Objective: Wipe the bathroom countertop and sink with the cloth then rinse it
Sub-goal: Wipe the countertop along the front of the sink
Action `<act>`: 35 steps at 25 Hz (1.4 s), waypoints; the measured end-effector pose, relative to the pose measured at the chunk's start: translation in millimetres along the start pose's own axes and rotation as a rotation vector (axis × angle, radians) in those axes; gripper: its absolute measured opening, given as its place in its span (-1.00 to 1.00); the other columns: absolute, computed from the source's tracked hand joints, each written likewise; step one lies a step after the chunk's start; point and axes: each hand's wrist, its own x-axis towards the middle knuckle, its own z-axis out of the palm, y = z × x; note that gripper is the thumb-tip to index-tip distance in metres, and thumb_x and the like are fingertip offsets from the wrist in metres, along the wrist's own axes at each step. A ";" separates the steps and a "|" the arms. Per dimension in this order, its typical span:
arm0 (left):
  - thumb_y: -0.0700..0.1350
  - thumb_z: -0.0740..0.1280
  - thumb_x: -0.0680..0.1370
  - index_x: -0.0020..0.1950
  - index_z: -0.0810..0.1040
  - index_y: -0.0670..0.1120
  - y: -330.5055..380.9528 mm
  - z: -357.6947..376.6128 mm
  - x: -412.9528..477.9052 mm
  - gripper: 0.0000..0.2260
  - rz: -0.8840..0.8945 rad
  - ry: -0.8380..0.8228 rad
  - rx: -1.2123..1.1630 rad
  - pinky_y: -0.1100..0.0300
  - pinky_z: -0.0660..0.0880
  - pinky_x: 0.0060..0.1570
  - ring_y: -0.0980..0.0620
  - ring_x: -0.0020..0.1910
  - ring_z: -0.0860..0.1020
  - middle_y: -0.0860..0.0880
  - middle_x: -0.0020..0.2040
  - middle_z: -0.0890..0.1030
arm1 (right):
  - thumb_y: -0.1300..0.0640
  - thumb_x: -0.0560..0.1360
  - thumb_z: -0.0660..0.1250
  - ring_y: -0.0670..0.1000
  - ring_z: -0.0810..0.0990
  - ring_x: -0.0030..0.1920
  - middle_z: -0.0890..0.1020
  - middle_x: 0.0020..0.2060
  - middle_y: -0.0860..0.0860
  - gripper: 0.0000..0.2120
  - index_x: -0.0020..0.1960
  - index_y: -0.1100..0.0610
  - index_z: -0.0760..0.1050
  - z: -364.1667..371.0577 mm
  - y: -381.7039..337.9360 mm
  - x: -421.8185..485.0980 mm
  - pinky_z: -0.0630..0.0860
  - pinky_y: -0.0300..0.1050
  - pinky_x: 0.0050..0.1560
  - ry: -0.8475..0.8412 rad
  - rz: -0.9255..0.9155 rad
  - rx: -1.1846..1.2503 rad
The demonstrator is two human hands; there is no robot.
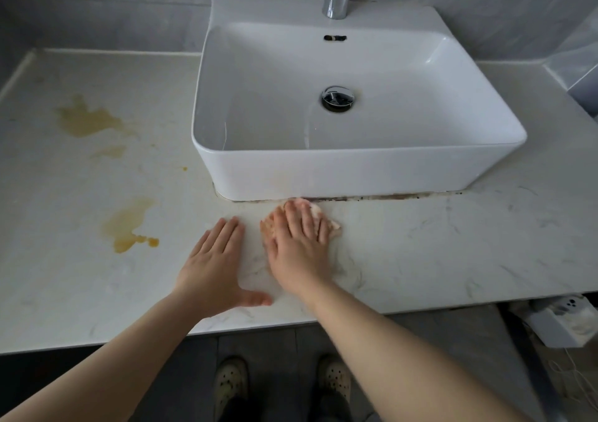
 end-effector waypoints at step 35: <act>0.68 -0.19 -0.11 0.49 -0.31 -0.12 -34.6 -5.3 -17.5 0.36 0.014 -0.069 -0.009 0.21 -0.40 0.36 0.13 0.36 -0.47 0.05 0.42 -0.42 | -0.15 0.48 -0.16 0.13 0.08 0.52 0.23 0.50 0.00 -0.40 0.46 -0.06 0.26 -11.7 48.4 -1.3 -0.01 0.26 0.45 0.079 0.124 -0.090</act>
